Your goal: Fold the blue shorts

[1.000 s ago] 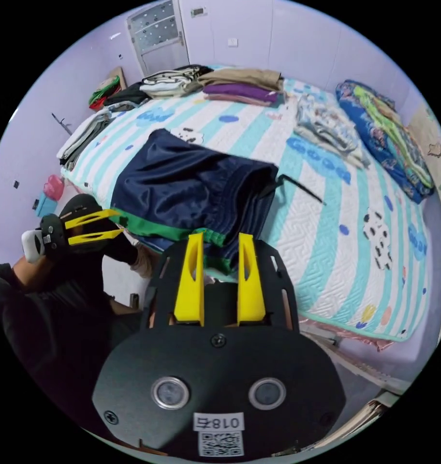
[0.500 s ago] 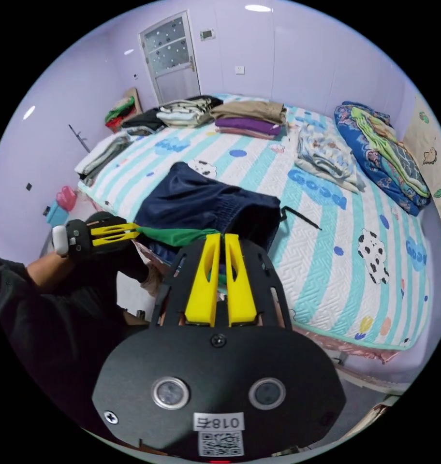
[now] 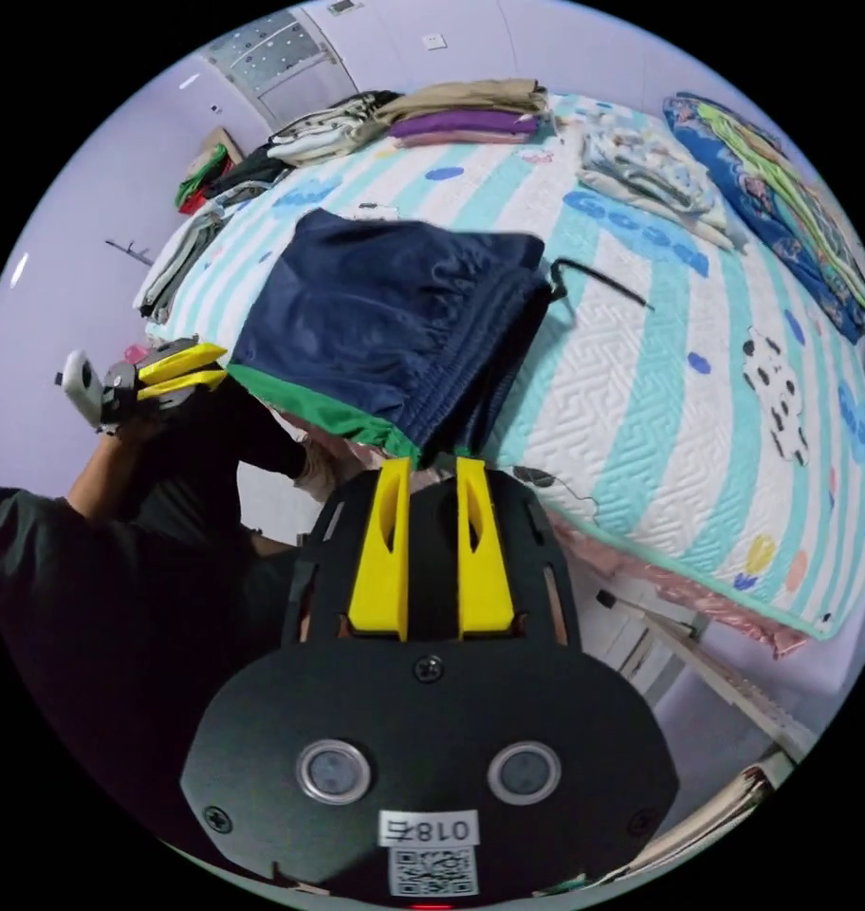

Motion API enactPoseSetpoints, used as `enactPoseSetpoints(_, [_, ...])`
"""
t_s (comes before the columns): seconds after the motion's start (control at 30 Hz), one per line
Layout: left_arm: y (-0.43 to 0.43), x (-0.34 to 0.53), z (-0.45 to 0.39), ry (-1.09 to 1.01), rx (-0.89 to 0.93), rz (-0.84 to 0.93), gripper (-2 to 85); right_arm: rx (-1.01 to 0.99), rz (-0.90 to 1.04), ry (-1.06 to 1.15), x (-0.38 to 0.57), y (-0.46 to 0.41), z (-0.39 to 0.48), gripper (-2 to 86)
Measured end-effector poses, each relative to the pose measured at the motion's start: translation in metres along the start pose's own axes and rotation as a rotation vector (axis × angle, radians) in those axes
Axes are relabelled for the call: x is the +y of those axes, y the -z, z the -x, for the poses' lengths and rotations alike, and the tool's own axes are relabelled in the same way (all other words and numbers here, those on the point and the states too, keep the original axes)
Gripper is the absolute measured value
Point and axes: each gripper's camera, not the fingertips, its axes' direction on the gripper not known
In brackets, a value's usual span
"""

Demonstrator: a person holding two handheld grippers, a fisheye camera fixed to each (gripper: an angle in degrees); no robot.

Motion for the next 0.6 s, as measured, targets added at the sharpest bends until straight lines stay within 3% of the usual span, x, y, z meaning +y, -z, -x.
enactPoseSetpoints(0.1, [-0.004, 0.05, 0.087, 0.357, 0.13, -0.12, 11.0, -0.056, -0.176, 0.093, -0.033, 0.038, 0.016, 9.4])
enactPoseSetpoints(0.2, [-0.045, 0.095, 0.122, 0.473, 0.183, -0.071, 12.7, -0.041, -0.238, 0.26, -0.097, 0.039, 0.058, 10.1])
enactPoseSetpoints(0.4, [-0.135, 0.15, 0.132, 0.487, 0.192, 0.157, 13.9, 0.048, -0.162, 0.477, -0.237, -0.033, 0.138, 11.2])
enactPoseSetpoints(0.6, [-0.189, 0.207, 0.159, 0.541, 0.324, 0.183, 11.4, 0.079, 0.024, 0.515, -0.331, -0.103, 0.167, 11.2])
